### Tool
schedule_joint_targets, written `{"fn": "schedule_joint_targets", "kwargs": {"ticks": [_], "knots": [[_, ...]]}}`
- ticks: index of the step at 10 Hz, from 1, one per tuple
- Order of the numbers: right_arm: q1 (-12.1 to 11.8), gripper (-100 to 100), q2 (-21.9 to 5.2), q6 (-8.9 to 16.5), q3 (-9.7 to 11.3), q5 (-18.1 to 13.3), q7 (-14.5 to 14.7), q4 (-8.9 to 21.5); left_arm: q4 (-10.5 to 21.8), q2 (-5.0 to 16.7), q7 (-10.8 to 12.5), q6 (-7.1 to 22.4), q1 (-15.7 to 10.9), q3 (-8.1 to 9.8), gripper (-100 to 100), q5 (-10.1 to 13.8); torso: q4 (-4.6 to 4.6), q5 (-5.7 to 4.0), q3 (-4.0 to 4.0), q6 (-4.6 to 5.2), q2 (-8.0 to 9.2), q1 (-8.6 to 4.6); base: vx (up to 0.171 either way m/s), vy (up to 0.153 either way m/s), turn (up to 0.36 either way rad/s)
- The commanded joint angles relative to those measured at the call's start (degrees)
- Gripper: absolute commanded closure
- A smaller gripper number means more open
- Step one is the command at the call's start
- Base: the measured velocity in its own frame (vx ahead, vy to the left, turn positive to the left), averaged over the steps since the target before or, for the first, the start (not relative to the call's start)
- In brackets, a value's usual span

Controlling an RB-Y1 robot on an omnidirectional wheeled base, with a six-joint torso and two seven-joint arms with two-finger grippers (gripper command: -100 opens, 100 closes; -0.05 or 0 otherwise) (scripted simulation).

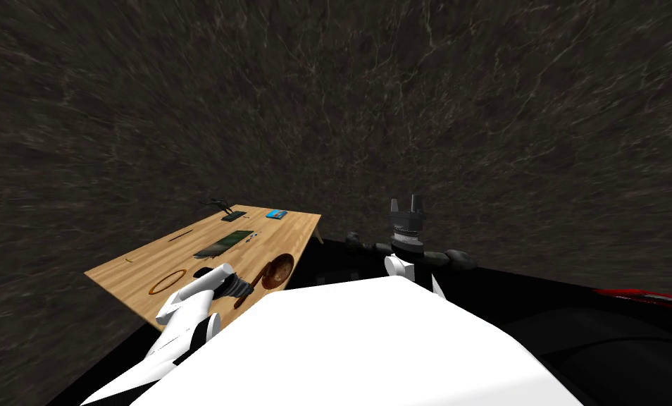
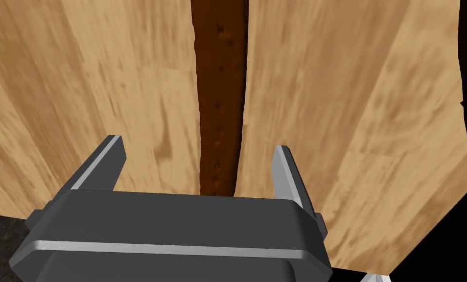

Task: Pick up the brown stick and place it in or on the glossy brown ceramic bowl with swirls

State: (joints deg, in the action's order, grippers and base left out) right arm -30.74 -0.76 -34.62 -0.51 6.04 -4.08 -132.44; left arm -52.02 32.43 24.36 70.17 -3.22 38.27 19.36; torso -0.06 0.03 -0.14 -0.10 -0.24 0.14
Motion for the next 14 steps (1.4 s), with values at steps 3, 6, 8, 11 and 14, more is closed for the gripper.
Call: {"fn": "schedule_joint_targets", "kwargs": {"ticks": [3,6,8,11,14], "knots": [[0.0,0,0.0,0.0,0.0,0.0,0.0,0.0,4.37,0.63,1.13,3.77,-1.47,1.14,-100,1.19,0.0,0.01,-0.02,0.02,-0.04,0.06,0.075,0.057,-0.084],[0.0,0,0.0,0.0,0.0,0.0,0.0,0.0,4.85,0.71,1.27,4.04,-1.78,1.13,0,1.21,0.02,-0.03,0.06,-0.02,0.12,-0.12,0.03,0.018,-0.019],[0.0,0,0.0,0.0,0.0,0.0,0.0,0.0,6.12,-0.38,1.06,1.75,-1.7,0.57,-100,1.01,0.04,-0.03,0.11,-0.03,0.2,-0.13,0.019,0.024,0.031],[0.01,0,0.0,0.0,0.0,0.0,0.0,0.0,6.94,-0.66,0.88,0.76,-1.78,0.39,100,0.96,0.04,-0.03,0.11,-0.01,0.2,-0.12,0.014,0.018,0.01],[0.01,0,0.01,0.0,0.0,0.0,0.0,0.0,6.95,-0.68,0.89,0.89,-1.8,0.39,100,0.98,0.04,0.03,0.11,-0.01,0.21,-0.01,0.0,-0.002,0.0]]}}
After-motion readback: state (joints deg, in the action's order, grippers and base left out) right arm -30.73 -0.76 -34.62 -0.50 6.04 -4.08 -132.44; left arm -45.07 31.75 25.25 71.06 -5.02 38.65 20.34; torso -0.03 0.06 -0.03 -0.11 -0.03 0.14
